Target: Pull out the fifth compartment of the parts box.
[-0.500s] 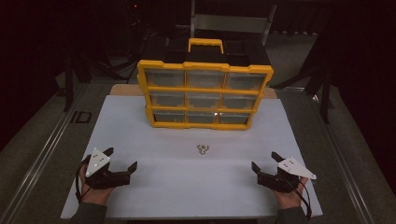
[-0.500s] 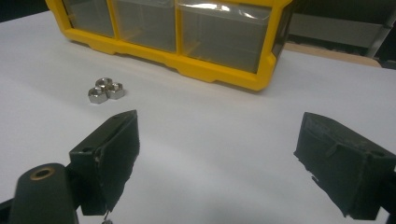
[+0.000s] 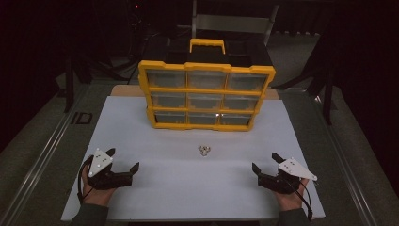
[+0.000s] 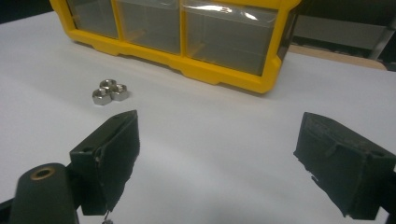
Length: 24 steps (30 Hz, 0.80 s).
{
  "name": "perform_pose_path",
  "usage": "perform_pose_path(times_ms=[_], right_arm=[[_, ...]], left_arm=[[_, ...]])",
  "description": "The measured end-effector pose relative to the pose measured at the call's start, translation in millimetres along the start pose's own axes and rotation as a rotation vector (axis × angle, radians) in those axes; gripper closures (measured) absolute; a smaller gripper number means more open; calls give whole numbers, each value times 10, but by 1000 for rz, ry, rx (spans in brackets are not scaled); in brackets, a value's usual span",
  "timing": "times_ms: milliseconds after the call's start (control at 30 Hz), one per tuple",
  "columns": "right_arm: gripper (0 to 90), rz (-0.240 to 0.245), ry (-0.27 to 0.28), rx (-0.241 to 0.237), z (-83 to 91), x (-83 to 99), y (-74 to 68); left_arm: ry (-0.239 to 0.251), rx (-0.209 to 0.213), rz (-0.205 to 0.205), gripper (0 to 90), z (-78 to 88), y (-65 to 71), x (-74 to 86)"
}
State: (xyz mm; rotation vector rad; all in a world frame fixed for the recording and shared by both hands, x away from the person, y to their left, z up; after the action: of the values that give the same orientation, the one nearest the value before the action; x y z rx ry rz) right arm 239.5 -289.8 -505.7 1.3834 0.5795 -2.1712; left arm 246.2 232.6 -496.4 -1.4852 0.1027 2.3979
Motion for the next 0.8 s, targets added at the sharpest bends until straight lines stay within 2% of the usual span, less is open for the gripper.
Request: perform_pose_path(times_ms=[167, 300, 500, 800], right_arm=[[139, -1, 6, 1, 10, -48, -26], [138, 17, 21, -8, 23, -152, -50], [140, 44, 5, -13, -17, -313, -102], [160, 104, 0, -61, -214, -661, -219]], left_arm=[[2, 1, 0, 6, -1, 8, 0], [-2, -2, -4, 6, -13, 17, 6], [-6, -5, -1, 6, -26, 23, 14], [2, -7, -3, 6, -14, 25, 14]])
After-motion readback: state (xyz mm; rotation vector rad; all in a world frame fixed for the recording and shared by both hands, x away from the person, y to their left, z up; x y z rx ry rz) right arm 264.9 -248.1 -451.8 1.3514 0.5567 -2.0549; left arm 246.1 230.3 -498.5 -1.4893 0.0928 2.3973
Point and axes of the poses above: each handheld gripper's, and its own axes: z roughly backward along the jaws, x roughly out of its underside, y roughly to its right, the point moved 1 cm from there along -z, roughly forward along the jaws, and after that the axes turned 13 degrees about -x, right-handed, at the moved point
